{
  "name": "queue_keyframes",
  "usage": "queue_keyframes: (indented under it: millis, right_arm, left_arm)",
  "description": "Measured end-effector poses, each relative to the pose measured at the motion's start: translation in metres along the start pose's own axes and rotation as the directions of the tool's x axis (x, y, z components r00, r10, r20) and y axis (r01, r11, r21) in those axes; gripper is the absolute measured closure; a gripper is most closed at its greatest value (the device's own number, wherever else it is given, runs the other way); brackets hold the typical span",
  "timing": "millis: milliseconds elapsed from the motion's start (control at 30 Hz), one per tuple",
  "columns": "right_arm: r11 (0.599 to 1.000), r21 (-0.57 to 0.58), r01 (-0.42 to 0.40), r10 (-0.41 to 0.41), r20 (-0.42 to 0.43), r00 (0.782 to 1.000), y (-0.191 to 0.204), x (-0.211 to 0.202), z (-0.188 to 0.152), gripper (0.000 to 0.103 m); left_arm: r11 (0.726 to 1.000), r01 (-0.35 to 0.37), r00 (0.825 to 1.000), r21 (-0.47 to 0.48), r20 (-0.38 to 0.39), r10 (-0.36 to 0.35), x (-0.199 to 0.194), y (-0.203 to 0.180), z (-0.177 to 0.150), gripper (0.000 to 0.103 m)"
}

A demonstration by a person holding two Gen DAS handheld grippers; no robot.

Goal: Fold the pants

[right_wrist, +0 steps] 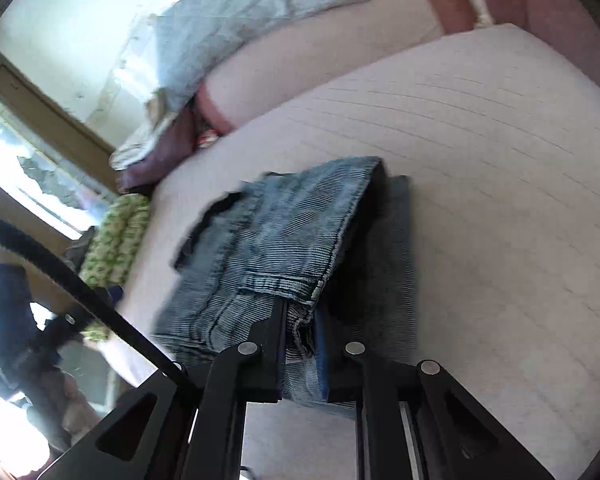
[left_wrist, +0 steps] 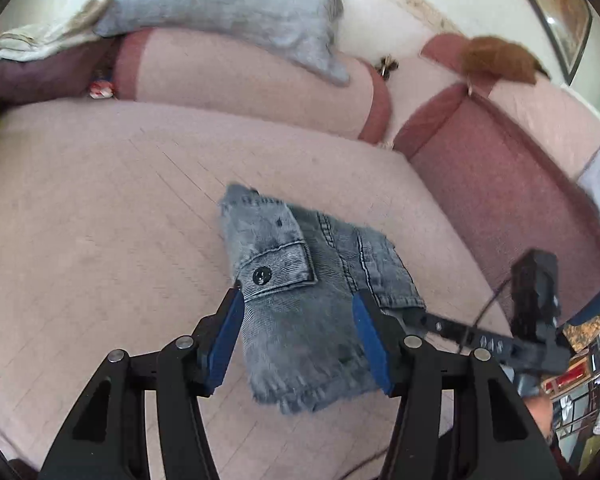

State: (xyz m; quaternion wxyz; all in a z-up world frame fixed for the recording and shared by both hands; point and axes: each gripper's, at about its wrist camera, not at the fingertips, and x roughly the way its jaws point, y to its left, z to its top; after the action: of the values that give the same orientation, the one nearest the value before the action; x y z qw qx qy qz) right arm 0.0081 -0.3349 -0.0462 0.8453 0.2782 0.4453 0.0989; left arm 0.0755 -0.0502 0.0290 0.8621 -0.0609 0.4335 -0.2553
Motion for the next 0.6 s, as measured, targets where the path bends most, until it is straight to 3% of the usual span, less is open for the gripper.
queue_keyframes:
  millis: [100,167,267,367,467,600]
  right_arm:
    - [0.999,0.046,0.017,-0.016,-0.024,1.0,-0.02,0.009,-0.013,0.096]
    - [0.997,0.081,0.007,-0.004,-0.037,0.999,-0.028,0.016,-0.017,0.096]
    - [0.995,0.091,-0.029,0.032,-0.03,0.999,-0.029,0.012,-0.012,0.091]
    - [0.999,0.043,0.004,-0.007,0.051,0.999,-0.02,-0.009,0.005,0.088]
    - [0.999,0.006,-0.035,0.034,0.072,0.997,0.0,-0.01,0.028,0.087]
    - [0.999,-0.004,-0.044,0.044,0.0,0.999,0.012,0.036,0.052,0.084]
  left_arm:
    - [1.0,-0.01,0.996,-0.005,-0.086,0.009,0.045,-0.001,-0.003,0.046]
    - [0.999,-0.043,0.996,0.018,-0.083,0.044,0.057,-0.002,-0.01,0.043]
    - [0.974,-0.157,0.982,0.165,-0.077,0.171,0.072,-0.013,-0.027,0.035]
    - [0.94,-0.225,0.966,0.257,-0.064,0.249,0.081,-0.016,-0.046,0.034]
    - [0.947,-0.209,0.971,0.243,-0.06,0.23,0.079,-0.011,-0.047,0.034]
    - [0.949,-0.203,0.974,0.242,-0.05,0.221,0.079,-0.007,-0.049,0.032]
